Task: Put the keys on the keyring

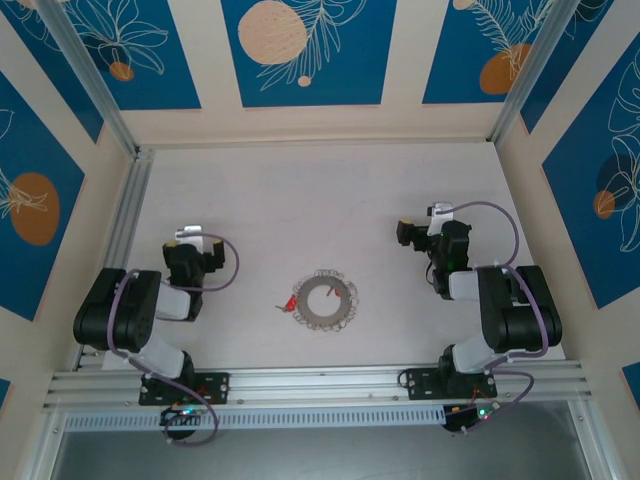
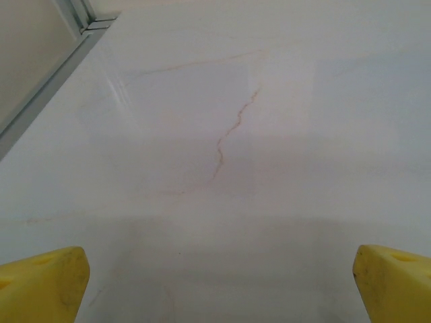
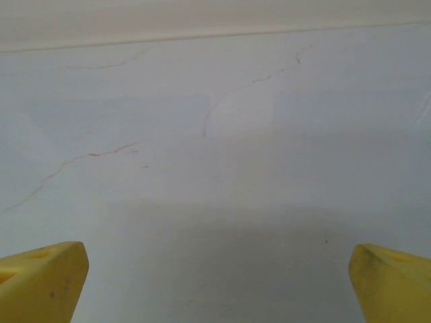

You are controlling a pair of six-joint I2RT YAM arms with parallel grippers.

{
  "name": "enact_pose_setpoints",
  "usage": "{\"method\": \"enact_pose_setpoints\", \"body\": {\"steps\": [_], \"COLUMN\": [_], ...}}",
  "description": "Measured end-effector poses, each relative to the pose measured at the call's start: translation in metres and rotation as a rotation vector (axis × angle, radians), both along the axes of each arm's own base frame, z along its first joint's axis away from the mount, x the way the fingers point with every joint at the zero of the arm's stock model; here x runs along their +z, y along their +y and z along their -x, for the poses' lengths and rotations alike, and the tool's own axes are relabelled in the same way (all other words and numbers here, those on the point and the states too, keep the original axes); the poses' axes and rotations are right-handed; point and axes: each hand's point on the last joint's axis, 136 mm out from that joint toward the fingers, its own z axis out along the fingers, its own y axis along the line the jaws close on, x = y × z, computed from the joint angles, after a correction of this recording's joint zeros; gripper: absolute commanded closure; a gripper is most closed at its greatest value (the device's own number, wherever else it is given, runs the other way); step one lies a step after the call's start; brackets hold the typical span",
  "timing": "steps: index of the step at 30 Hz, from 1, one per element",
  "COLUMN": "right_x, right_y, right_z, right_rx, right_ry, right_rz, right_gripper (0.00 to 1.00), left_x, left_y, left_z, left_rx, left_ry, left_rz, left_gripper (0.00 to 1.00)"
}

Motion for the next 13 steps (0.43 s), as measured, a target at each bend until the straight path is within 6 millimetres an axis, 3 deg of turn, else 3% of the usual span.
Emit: {"method": "enact_pose_setpoints", "body": {"steps": [8,13], "right_x": [-0.002,-0.002], "right_y": [0.000,0.000], "right_z": [0.001,0.001], "right_rx": [-0.004,-0.004], "right_ry": [0.008,0.009], "right_rz": [-0.007,-0.007], "right_gripper": [0.01,0.01], "left_x": [0.022,0.025], "left_y": [-0.008,-0.010], "left_z": [-0.017,-0.021], "left_rx": [-0.039,-0.049], "left_ry": [-0.071,-0.075], "left_rz": [0.021,0.025], "left_gripper": [0.00,0.00]}}
